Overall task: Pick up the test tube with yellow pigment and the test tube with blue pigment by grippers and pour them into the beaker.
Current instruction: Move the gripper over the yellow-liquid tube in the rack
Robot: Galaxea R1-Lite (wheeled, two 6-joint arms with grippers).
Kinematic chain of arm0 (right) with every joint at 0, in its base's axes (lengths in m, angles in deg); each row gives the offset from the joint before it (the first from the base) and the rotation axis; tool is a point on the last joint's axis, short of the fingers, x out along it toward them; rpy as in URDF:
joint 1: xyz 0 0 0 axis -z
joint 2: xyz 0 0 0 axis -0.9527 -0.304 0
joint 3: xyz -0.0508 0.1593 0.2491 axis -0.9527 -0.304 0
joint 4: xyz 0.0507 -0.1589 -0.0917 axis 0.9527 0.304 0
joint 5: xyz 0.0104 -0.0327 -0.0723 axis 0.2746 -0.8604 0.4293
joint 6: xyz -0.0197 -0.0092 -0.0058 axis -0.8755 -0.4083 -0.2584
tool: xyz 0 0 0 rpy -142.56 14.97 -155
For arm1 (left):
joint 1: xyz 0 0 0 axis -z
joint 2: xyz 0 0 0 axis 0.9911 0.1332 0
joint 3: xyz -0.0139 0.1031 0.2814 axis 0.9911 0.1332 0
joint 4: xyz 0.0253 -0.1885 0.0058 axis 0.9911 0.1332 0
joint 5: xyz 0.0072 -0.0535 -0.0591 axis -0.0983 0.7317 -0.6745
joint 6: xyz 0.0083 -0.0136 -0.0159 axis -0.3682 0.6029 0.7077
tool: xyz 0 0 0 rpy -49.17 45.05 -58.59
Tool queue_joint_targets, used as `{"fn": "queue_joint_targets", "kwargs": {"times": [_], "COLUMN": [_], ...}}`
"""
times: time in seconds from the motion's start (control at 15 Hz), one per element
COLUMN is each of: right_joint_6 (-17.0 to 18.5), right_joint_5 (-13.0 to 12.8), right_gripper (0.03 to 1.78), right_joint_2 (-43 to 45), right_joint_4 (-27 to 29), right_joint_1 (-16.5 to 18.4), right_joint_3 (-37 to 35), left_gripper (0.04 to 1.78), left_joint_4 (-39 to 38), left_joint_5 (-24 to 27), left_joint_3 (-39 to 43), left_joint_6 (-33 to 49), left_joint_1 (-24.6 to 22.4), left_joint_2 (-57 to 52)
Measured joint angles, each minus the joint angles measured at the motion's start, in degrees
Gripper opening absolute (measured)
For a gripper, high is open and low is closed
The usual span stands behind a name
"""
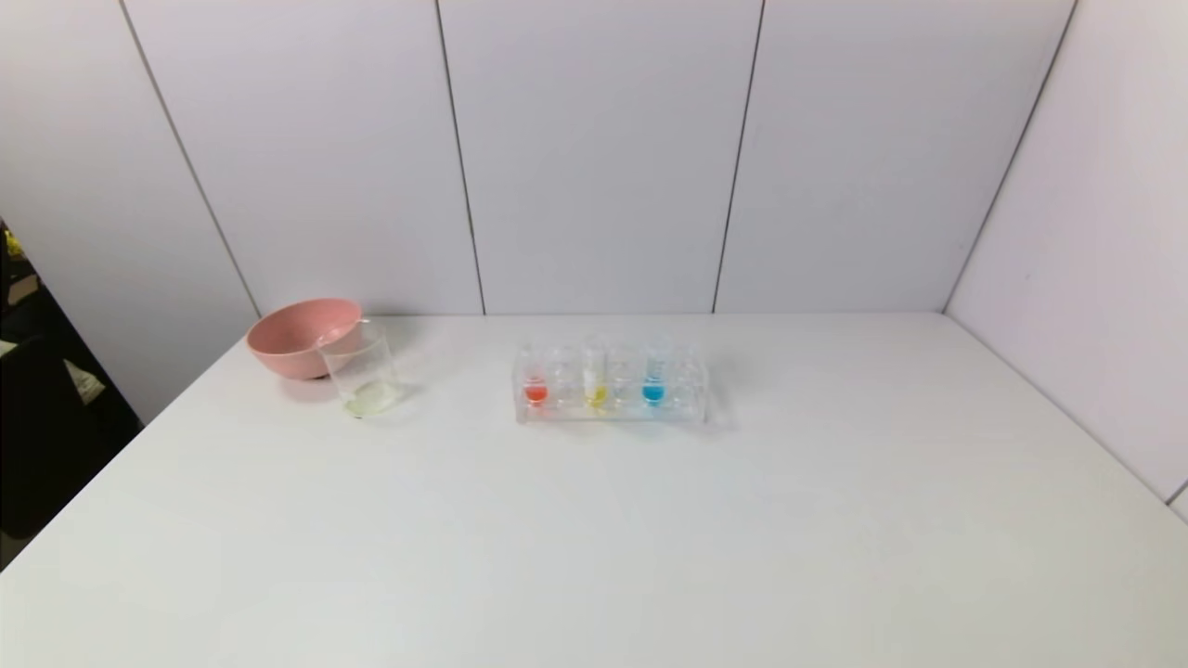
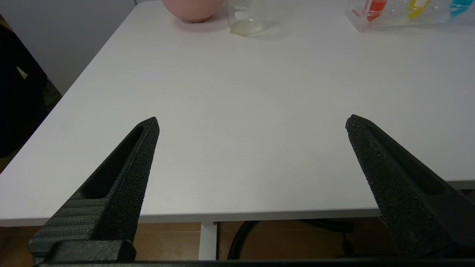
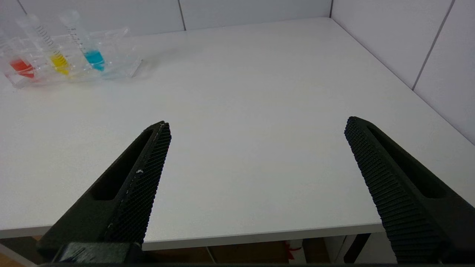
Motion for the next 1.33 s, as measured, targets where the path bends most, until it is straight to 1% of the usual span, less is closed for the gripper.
{"fn": "queue_joint_targets", "kwargs": {"times": [0.4,0.6,0.87,1.0,1.13,1.33], "right_joint_6": [0.0,0.0,0.0,0.0,0.0,0.0], "right_joint_5": [0.0,0.0,0.0,0.0,0.0,0.0], "right_gripper": [1.71,1.71,1.71,1.71,1.71,1.71], "right_joint_2": [0.0,0.0,0.0,0.0,0.0,0.0], "right_joint_4": [0.0,0.0,0.0,0.0,0.0,0.0], "right_joint_1": [0.0,0.0,0.0,0.0,0.0,0.0], "right_joint_3": [0.0,0.0,0.0,0.0,0.0,0.0], "left_gripper": [1.76,1.76,1.76,1.76,1.76,1.76], "left_joint_4": [-3.5,-2.5,0.3,0.2,-2.2,-10.7], "left_joint_5": [-0.1,-0.1,1.8,4.1,6.2,7.7], "left_joint_3": [1.2,1.0,-4.8,-8.7,-12.6,-17.6], "left_joint_6": [0.4,0.4,0.4,0.5,1.1,2.0], "left_joint_1": [0.0,0.0,0.0,0.0,0.0,0.0], "left_joint_2": [0.0,0.0,2.3,6.8,13.8,28.6]}}
